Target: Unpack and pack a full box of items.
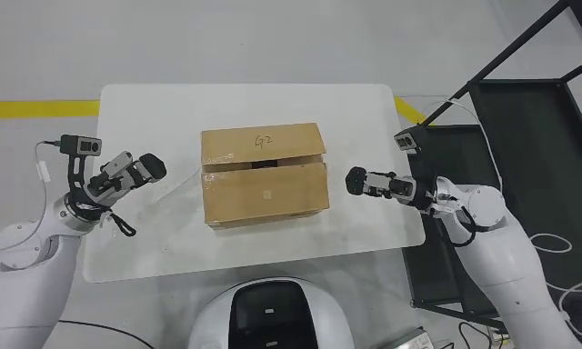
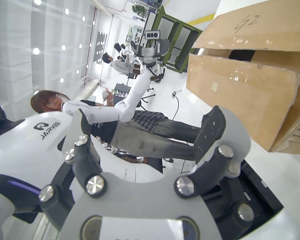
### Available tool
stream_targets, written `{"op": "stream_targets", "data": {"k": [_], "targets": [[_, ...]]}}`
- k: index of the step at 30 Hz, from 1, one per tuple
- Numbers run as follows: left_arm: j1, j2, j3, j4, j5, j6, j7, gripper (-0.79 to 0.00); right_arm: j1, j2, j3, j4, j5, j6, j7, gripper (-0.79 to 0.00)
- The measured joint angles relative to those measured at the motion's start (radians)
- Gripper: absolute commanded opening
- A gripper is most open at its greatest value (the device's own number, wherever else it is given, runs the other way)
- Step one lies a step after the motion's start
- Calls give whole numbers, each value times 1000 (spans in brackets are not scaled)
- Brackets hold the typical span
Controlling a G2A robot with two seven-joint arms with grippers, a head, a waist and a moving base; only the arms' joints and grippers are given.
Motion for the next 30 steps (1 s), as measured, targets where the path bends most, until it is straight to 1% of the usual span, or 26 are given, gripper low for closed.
{"op": "stream_targets", "data": {"k": [2,5,8,11,13,23,26,30], "targets": [[14,-1,-5,-3,10,4,7,0,57,-5,-39,7,-58,68,-51,0],[31,-2,-8,-5,28,6,18,0,144,-15,-103,9,-115,139,-91,0],[39,-4,-9,-5,39,5,31,0,214,-26,-168,36,-167,180,-112,0],[38,-7,-8,-5,54,4,45,0,262,-37,-226,75,-212,205,-139,0],[34,-8,-7,-6,58,5,49,0,272,-40,-244,91,-218,205,-146,0],[33,-8,-7,-7,59,5,50,0,269,-41,-242,95,-218,209,-151,0],[33,-8,-7,-7,59,5,50,0,280,-47,-254,104,-218,277,-219,0],[33,-8,-7,-7,59,5,50,0,341,-56,-303,132,-279,373,-240,0]]}}
